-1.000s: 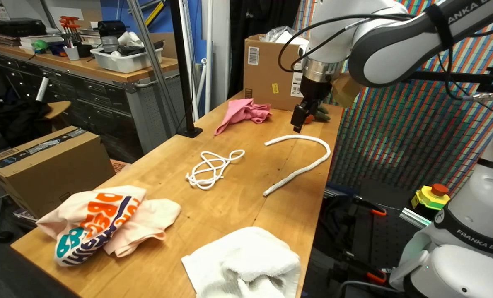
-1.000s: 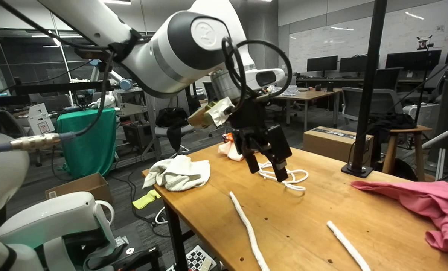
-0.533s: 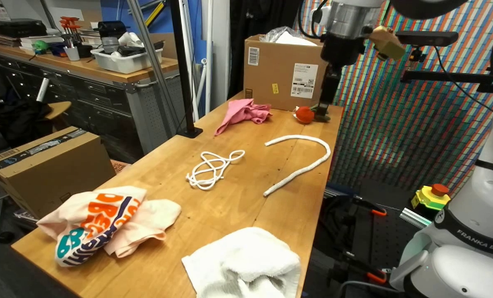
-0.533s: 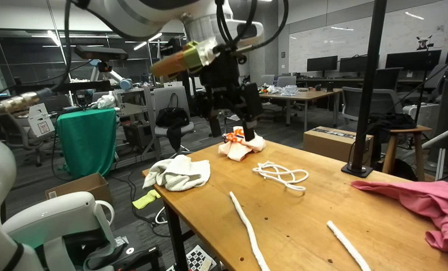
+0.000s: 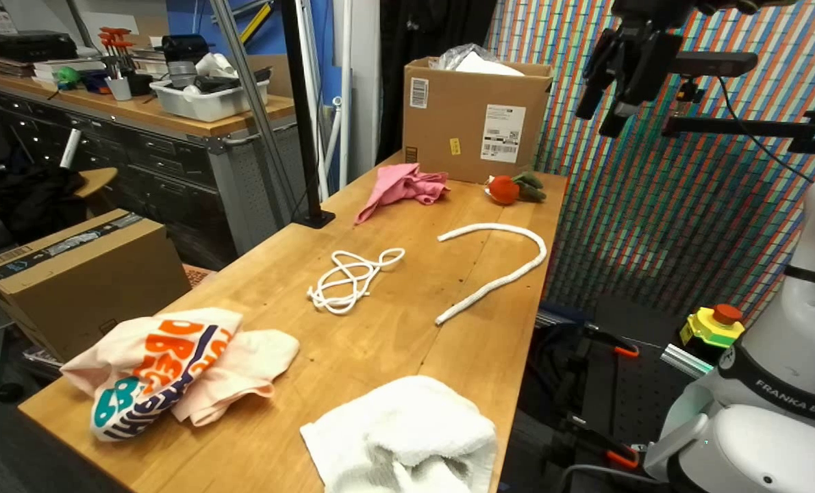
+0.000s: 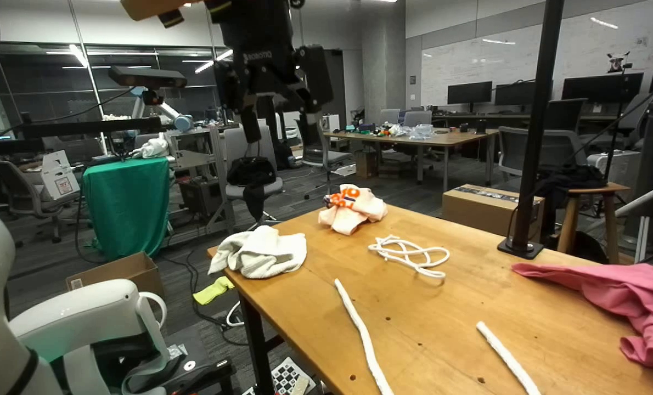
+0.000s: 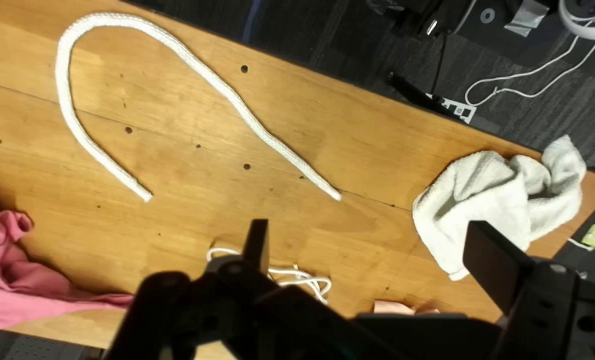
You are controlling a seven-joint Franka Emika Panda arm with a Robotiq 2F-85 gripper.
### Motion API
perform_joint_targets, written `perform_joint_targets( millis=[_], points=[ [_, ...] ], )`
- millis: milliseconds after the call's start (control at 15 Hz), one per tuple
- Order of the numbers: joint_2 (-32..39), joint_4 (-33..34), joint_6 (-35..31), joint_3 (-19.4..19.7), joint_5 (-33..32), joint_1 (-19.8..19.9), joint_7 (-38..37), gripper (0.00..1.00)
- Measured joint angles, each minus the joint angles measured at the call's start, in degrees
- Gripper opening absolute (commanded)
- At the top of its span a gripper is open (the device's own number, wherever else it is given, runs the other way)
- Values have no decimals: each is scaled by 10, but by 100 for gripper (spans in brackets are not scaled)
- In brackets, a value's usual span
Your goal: Pick up the objects and put them around the table.
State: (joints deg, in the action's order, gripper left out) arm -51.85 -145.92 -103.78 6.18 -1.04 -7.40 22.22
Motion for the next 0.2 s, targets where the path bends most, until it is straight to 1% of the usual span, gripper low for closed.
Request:
perform_joint_targets(
  millis=[200],
  points=[
    [-32, -6, 4, 9, 3, -5, 10, 100]
  ],
)
